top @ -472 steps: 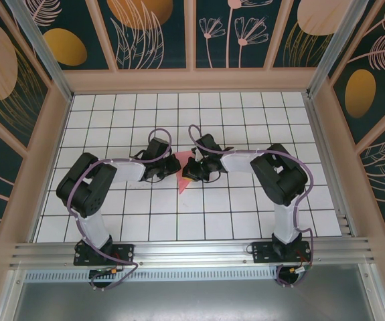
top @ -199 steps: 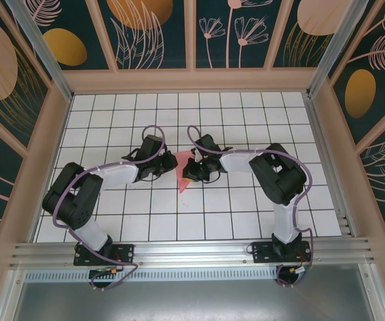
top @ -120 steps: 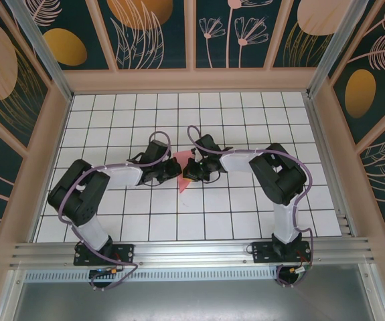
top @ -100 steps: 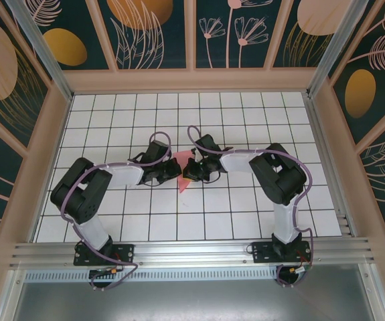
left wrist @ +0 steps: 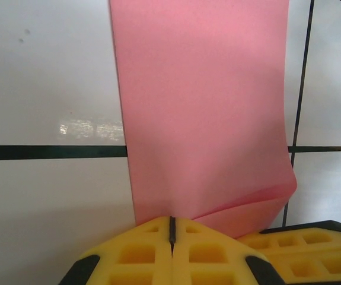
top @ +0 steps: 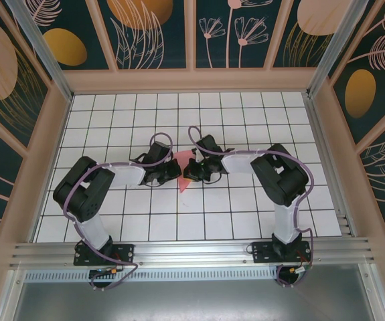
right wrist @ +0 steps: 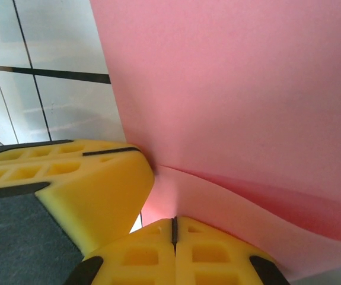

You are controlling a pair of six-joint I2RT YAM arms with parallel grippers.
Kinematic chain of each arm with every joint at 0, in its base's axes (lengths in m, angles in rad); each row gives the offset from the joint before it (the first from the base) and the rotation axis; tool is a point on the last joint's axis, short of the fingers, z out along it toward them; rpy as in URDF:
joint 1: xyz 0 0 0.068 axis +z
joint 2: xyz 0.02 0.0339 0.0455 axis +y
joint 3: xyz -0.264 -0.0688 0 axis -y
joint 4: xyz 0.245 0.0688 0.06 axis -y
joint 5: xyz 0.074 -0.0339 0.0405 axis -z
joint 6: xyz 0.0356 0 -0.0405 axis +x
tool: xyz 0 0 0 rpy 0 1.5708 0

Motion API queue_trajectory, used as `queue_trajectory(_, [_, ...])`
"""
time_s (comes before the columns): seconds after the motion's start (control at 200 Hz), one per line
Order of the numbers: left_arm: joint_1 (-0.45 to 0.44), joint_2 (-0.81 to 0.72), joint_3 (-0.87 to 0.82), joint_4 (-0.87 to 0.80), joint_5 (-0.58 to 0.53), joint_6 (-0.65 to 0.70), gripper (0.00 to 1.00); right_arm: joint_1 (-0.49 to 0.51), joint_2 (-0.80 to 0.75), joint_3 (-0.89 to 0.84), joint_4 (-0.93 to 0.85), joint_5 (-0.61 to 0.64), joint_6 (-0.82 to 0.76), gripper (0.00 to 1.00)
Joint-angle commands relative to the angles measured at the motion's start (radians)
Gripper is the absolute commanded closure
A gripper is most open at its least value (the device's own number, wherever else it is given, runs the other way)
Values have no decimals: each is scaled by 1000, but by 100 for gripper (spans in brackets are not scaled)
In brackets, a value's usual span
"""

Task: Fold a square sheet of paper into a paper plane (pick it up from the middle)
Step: Third fold the triangle at the center of the table.

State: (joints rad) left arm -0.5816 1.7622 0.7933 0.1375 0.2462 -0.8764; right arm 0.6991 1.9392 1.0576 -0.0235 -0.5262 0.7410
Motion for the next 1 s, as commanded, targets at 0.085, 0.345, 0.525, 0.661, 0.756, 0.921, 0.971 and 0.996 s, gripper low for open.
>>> queue_trajectory(0.085, [-17, 16, -43, -47, -11, -9, 100, 0, -98, -67, 86, -65, -25, 94])
queue_trajectory(0.345, [-19, 13, -51, -32, -19, -20, 100, 48, -118, -122, 93, -77, -11, 93])
queue_trajectory(0.525, [-19, 7, -53, -36, -31, -22, 100, 67, -85, -138, 102, -68, 6, 94])
queue_trajectory(0.661, [-19, -3, -60, -36, -45, -25, 100, 68, -74, -153, 101, -66, 6, 93])
queue_trajectory(0.756, [-19, -6, -61, -39, -53, -25, 100, 68, -69, -158, 96, -63, 0, 93])
queue_trajectory(0.921, [-20, -11, -61, -42, -63, -29, 100, 68, -63, -160, 92, -63, -10, 93])
queue_trajectory(0.971, [-20, -12, -62, -42, -66, -29, 100, 69, -62, -159, 84, -59, -13, 93])
queue_trajectory(0.996, [-19, -12, -62, -43, -67, -31, 100, 69, -61, -158, 82, -56, -16, 93])
